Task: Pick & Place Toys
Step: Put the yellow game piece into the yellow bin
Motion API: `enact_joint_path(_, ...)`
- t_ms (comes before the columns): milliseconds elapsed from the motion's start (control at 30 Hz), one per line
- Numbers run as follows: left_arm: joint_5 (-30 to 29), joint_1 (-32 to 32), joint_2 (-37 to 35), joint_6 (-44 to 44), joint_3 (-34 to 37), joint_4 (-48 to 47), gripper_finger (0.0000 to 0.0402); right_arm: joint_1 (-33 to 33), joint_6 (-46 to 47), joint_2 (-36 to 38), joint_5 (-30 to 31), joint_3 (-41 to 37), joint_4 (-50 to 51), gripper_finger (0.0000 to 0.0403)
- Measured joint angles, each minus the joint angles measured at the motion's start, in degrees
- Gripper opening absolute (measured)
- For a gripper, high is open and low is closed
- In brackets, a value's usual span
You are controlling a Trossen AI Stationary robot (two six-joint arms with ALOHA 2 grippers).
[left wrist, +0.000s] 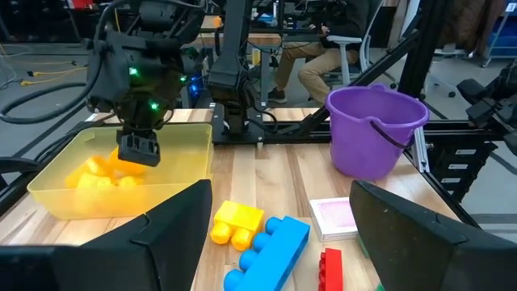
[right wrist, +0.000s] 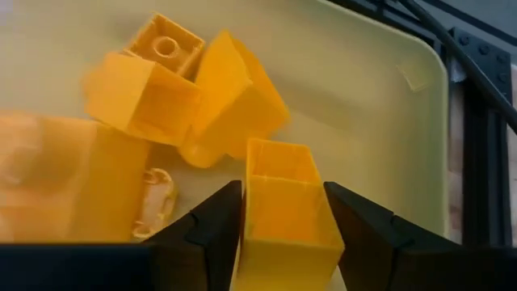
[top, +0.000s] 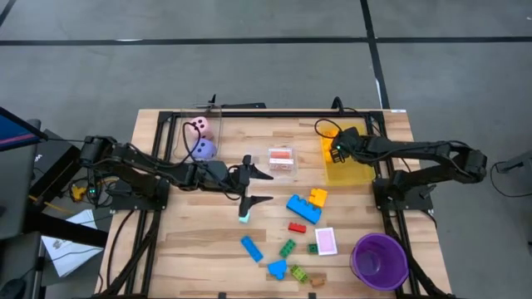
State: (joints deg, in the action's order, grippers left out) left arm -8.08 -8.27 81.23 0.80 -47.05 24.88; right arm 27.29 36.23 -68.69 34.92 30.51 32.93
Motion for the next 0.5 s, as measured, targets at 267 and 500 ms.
enact_joint_path(267, 0.0, 0.0, 0.0, -0.1, 0.0, 0.0, 0.0288, -1.0, -0.9, 0.5, -0.3, 0.0, -2.2, 0.0179)
enact_joint_path(500, 0.0, 0.0, 0.0, -0.1, 0.0, 0.0, 0.0288, -1.1, -1.3, 0.5, 1.1, 0.0, -2.2, 0.0204)
